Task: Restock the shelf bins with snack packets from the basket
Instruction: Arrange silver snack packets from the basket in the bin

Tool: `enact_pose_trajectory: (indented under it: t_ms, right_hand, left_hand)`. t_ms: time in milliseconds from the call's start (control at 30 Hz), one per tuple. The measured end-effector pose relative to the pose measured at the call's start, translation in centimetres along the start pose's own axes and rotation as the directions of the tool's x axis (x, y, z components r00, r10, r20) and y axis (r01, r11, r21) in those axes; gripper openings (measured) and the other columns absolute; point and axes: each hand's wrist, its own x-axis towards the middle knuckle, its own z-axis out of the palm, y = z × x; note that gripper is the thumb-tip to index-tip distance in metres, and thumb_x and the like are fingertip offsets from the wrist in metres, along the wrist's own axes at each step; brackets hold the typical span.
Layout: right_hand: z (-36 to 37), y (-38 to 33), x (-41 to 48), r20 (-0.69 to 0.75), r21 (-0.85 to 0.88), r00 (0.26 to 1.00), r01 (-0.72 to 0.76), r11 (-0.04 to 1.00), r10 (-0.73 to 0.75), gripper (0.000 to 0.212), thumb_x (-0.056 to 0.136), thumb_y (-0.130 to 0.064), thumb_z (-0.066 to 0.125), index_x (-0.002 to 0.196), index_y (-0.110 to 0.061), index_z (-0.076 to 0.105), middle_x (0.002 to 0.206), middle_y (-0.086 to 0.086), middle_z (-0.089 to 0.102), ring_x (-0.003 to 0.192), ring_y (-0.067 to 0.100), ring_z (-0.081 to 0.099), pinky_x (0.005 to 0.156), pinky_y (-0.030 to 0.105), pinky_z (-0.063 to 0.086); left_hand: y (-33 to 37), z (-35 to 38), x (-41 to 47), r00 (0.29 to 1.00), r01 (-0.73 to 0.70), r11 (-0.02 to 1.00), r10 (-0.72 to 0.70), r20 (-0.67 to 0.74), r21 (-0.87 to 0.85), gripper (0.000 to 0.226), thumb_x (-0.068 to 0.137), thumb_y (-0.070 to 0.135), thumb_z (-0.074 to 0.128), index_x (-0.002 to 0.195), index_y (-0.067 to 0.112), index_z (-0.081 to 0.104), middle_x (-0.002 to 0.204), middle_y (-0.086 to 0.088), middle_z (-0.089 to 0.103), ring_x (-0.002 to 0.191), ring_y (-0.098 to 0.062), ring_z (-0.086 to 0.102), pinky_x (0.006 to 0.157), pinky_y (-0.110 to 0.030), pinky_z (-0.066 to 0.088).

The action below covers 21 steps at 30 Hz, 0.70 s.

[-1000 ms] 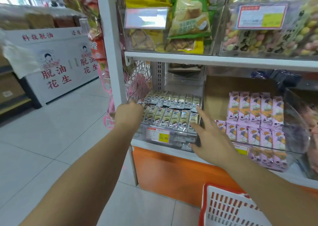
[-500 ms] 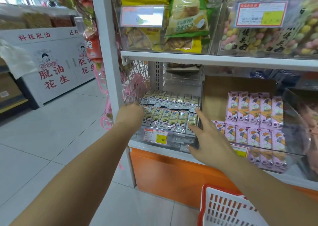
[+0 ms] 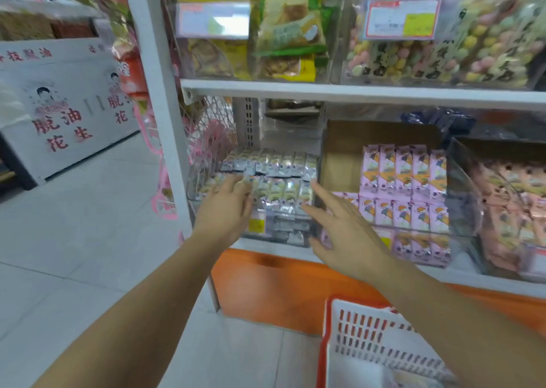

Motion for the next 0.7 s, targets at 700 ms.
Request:
enact_pose_trajectory:
  t_ms: [700]
  right_hand:
    - [14.1,14.5,-27.8,0.748,-0.22,0.391,-0.616,0.756,0.537,0.025,0.098,-0.022,0.044,0.116,-0.023,0.061,0.125,0.005,0.059,0.109,0.024,0.058,0.088,0.033,0.049]
  left_hand:
    - [11.7,21.3,-17.7,0.973,-0.005,0.943,0.081,0.217,-0.332,0.038,0.08,0.006,0.058,0.115,0.019,0.065,0.127,0.0,0.055,0.115,-0.016,0.04,0.096,-0.031,0.037]
